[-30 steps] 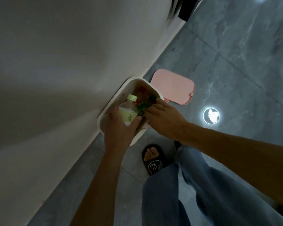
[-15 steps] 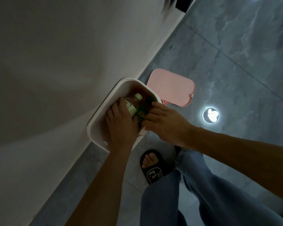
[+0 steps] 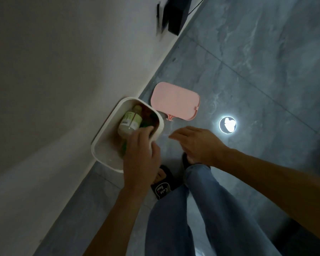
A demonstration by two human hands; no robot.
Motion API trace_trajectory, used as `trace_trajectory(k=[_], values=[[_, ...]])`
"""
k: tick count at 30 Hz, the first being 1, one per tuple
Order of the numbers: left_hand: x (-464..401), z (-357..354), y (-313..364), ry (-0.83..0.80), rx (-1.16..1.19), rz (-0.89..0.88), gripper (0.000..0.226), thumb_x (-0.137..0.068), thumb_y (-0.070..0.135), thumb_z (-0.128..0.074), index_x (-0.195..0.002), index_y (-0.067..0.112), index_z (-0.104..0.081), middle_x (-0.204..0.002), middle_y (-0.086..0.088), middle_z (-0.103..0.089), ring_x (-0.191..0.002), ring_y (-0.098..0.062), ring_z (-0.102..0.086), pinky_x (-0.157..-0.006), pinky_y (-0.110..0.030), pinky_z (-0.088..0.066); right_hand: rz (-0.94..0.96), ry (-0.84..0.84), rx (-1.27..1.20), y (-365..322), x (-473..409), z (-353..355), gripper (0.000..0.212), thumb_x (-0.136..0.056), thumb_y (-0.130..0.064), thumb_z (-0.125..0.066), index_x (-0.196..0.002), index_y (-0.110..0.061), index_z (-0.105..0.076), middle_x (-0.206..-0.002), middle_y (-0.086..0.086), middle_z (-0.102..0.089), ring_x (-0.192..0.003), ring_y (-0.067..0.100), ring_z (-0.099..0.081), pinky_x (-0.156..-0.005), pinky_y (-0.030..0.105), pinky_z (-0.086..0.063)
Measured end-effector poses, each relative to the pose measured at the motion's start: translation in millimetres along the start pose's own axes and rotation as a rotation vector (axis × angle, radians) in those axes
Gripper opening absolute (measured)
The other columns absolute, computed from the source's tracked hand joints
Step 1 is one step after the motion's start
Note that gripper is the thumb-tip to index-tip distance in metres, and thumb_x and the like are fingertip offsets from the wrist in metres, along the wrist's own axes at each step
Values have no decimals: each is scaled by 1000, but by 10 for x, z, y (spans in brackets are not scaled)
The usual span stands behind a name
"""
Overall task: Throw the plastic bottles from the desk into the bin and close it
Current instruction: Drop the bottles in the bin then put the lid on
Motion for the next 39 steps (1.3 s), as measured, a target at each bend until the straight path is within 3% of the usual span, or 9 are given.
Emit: trace_trajectory(k=[3,7,13,16,20,25,30,35,39], values=[[-70,-280,343,-134,39,-186,32,-99,22,-54,-130,19,-59,-117,1,-65,-106,-11,-59,-82,-24,-53,-238,-54,-15,351,148,-125,49,-96,-19,-49,-144,-26,-46,-143,1,-55,-125,23,-56,-92,40,-56],[-405,-1034,355,-349,-153,-214,43,-95,21,-60,-137,18,-52,-129,-2,-59,-116,-18,-57,-87,-26,-50,-410,-37,-82,786,-25,-435,44,-96,-18,-50,-139,-23,-51,-135,3,-61,-115,25,-64,-91,40,-56],[-1024,-1946,-180,-376,-489,-154,49,-86,21,-75,-129,15,-52,-134,-10,-55,-123,-27,-50,-104,-38,-45,-422,75,-64,1121,-670,-1060,44,-91,-18,-58,-134,-19,-51,-127,7,-62,-108,28,-62,-83,39,-57],[-1154,-2166,-417,-428,-683,-236,52,-84,27,-77,-128,17,-51,-133,-11,-55,-123,-29,-49,-109,-42,-42,-396,143,-2,1200,-895,-1335,48,-85,-17,-67,-131,-16,-54,-124,8,-63,-110,28,-60,-95,40,-51],[-1199,-2302,-564,-476,-760,-266,59,-76,27,-80,-125,19,-49,-129,-11,-52,-120,-30,-47,-109,-44,-40,-367,148,115,1300,-981,-1574,30,-84,-17,-69,-113,-16,-59,-104,8,-66,-91,27,-62,-93,39,-51],[-1152,-2253,-510,-511,-671,-309,65,-68,19,-86,-122,19,-50,-124,-9,-53,-116,-30,-48,-99,-41,-44,-350,178,163,1339,-805,-1477,9,-86,-14,-65,-94,-17,-66,-83,5,-68,-75,26,-63,-76,36,-50],[-790,-1820,-119,-466,-533,-399,41,-85,14,-73,-122,16,-55,-123,-8,-58,-112,-25,-55,-94,-36,-49,-304,317,162,1134,-159,-1016,9,-86,-17,-67,-95,-15,-67,-84,6,-66,-76,28,-59,-72,38,-47],[-221,-1062,336,-425,-293,-402,42,-83,15,-75,-121,21,-57,-119,0,-59,-110,-19,-56,-80,-24,-46,-153,389,175,783,563,-305,11,-95,-25,-59,-96,-18,-67,-94,3,-66,-89,24,-55,-87,34,-42],[223,-424,710,-390,-129,-260,31,-94,27,-67,-123,21,-58,-121,2,-60,-108,-16,-59,-69,-21,-41,9,396,209,344,915,411,12,-95,-21,-58,-99,-14,-67,-102,7,-65,-94,26,-56,-96,39,-41]])
Point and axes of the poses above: each hand's wrist, its own x-axis away from the middle knuckle, its own z-axis out of the back of the hand, y = z × x, the point moved 1 cm from there along -x, towards the middle knuckle
